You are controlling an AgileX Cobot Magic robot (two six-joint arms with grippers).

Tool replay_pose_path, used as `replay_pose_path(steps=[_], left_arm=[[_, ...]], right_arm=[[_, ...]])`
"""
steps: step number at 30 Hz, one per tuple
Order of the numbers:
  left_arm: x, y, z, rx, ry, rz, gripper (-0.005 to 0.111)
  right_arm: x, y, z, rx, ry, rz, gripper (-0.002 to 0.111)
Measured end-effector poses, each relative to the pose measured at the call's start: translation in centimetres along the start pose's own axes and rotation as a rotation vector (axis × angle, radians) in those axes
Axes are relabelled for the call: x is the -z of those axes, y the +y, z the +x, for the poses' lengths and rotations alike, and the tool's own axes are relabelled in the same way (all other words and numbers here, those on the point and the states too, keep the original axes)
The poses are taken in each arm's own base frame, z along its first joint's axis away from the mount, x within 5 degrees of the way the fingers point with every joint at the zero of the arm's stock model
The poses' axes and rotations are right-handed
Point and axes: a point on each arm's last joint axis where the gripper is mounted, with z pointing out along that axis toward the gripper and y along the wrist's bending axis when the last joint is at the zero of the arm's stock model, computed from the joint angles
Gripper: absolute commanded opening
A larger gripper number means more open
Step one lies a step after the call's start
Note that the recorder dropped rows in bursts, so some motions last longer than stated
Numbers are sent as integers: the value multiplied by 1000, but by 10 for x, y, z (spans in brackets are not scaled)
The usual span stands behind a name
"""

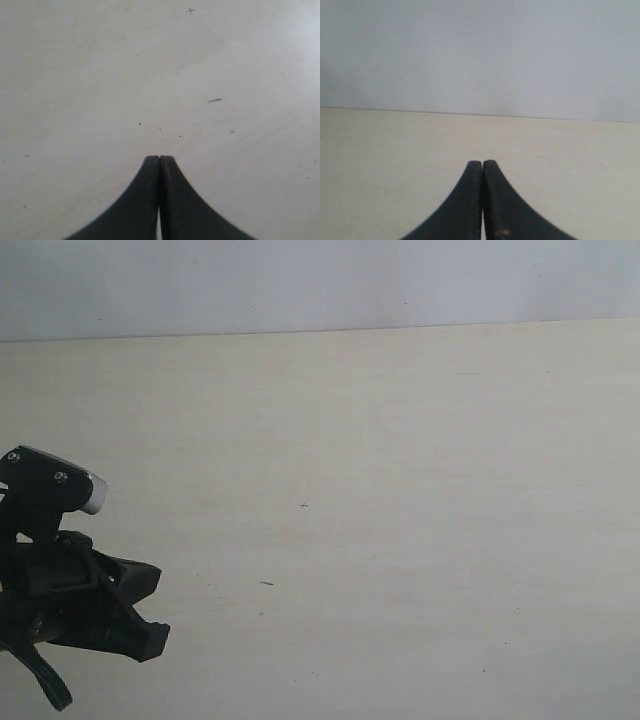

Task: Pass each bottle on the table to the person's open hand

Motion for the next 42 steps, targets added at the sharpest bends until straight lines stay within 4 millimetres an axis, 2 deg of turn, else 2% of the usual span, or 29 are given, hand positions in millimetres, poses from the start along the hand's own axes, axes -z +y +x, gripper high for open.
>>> replay_pose_path(steps=[20, 27, 32, 38, 42], left_arm=[[0, 0, 0, 0, 0, 0, 1], [0, 0, 0, 0, 0, 0, 1], [0, 0, 0, 0, 0, 0, 1], [0, 0, 0, 0, 0, 0, 1], [0, 0, 0, 0, 0, 0, 1]], right_arm=[[0, 0, 0, 0, 4, 0, 0], [3, -3, -5, 36, -57, 25, 0], [24, -13, -12, 30, -143, 101, 0], [64, -15, -18, 30, -286, 156, 0], [89, -11, -9, 41, -381, 159, 0]])
